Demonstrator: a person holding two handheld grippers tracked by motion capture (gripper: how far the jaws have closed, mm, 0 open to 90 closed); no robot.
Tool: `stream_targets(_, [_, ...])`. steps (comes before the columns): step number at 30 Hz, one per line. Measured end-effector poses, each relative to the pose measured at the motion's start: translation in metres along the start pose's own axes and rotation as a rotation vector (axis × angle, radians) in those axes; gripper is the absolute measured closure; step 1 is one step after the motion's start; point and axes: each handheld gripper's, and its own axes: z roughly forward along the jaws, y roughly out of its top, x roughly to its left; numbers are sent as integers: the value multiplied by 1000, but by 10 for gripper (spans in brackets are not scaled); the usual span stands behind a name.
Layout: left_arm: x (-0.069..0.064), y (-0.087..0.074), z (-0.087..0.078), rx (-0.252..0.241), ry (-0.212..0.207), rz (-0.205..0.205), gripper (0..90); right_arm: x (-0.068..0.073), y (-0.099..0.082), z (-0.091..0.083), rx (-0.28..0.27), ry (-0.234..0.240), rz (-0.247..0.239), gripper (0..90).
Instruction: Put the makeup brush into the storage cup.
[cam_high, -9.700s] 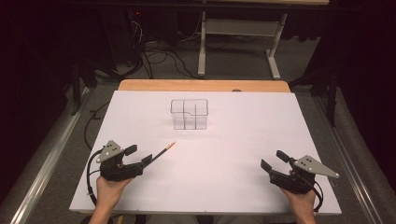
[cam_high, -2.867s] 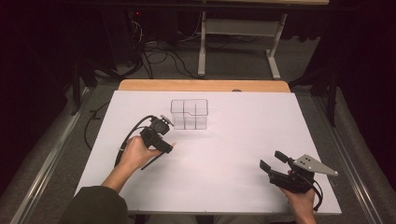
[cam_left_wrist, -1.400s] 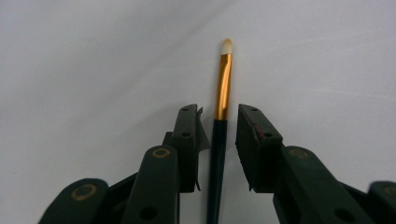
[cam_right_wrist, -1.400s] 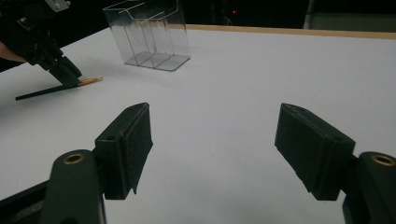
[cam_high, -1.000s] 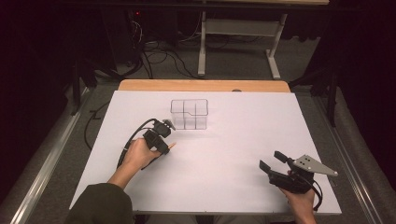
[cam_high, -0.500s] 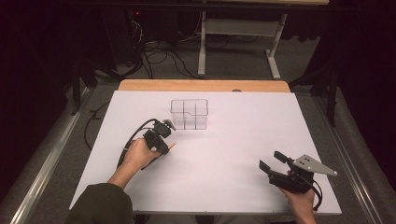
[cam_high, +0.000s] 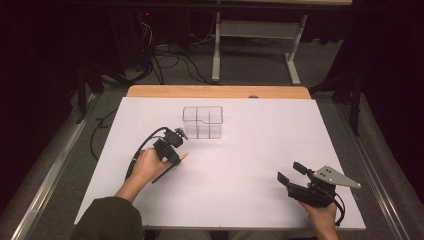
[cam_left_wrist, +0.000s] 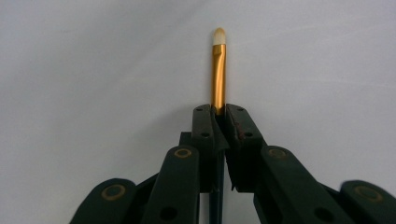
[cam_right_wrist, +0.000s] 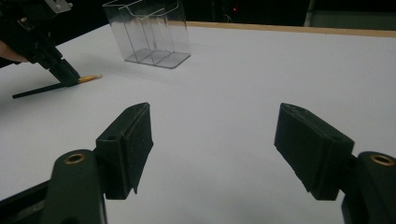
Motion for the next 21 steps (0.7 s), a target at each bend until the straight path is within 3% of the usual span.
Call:
stream_targets(6, [0,1,0,-1,1,-19,830,0,0,0,3,1,4,296])
stream_targets(21, [-2,0,1,-6,11,14,830,1,0,1,7,2,-3,298])
